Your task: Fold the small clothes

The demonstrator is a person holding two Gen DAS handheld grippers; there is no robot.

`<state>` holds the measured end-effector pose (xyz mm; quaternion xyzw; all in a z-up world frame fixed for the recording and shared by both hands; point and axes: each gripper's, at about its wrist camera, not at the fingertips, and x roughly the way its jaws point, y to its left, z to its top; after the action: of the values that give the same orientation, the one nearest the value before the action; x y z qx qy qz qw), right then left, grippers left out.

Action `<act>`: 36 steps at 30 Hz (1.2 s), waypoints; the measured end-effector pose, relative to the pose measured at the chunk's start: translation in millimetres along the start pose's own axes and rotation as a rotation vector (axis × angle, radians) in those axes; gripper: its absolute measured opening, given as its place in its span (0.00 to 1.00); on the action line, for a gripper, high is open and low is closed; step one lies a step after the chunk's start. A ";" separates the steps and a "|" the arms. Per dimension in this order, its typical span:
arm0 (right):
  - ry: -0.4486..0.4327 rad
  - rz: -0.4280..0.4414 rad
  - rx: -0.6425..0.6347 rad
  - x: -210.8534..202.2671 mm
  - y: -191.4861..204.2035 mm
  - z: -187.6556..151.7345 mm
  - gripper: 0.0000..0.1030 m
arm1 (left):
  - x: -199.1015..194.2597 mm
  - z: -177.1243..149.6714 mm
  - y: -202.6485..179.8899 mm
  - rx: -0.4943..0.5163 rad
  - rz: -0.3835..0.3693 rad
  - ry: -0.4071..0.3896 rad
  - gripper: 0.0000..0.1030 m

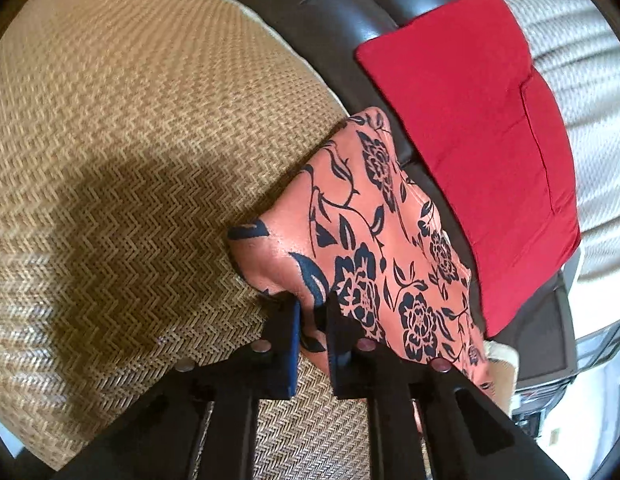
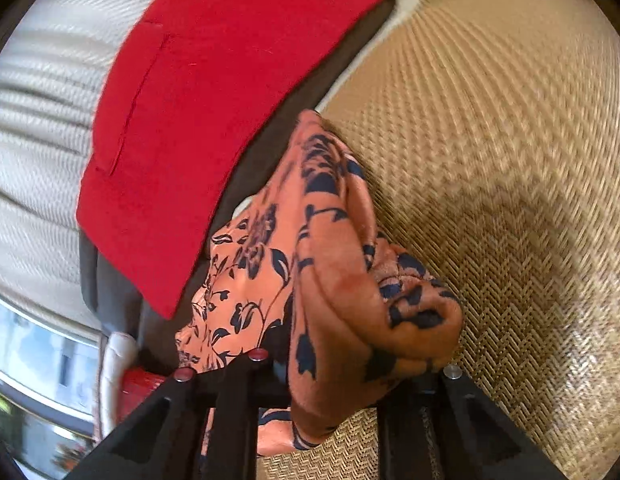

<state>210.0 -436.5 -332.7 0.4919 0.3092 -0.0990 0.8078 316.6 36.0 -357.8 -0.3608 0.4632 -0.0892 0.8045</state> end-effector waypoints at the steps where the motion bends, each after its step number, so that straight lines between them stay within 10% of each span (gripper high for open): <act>1: -0.020 -0.009 -0.032 -4.1 7.0 -2.7 0.16 | -1.4 -0.6 -2.4 0.013 -0.001 -0.005 0.08; 15: -0.055 -0.104 -0.256 -58.2 18.2 -41.5 0.15 | -53.2 -53.0 13.2 0.186 0.037 0.059 0.08; 22: 0.152 -0.089 -0.077 -73.9 -13.9 -39.2 0.23 | -91.0 -57.4 39.0 0.168 -0.024 0.063 0.10; 27: 0.207 -0.044 -0.164 -112.4 -8.4 -48.4 0.23 | -96.4 -56.1 45.8 0.123 -0.081 0.065 0.60; 36: 0.220 0.051 -0.426 -52.6 80.9 -84.2 0.23 | -59.4 -46.9 29.0 0.062 -0.040 0.028 0.69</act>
<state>172.2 -331.8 -269.3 0.3260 0.3968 0.0431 0.8570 240.1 62.0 -351.1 -0.3434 0.4641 -0.1246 0.8069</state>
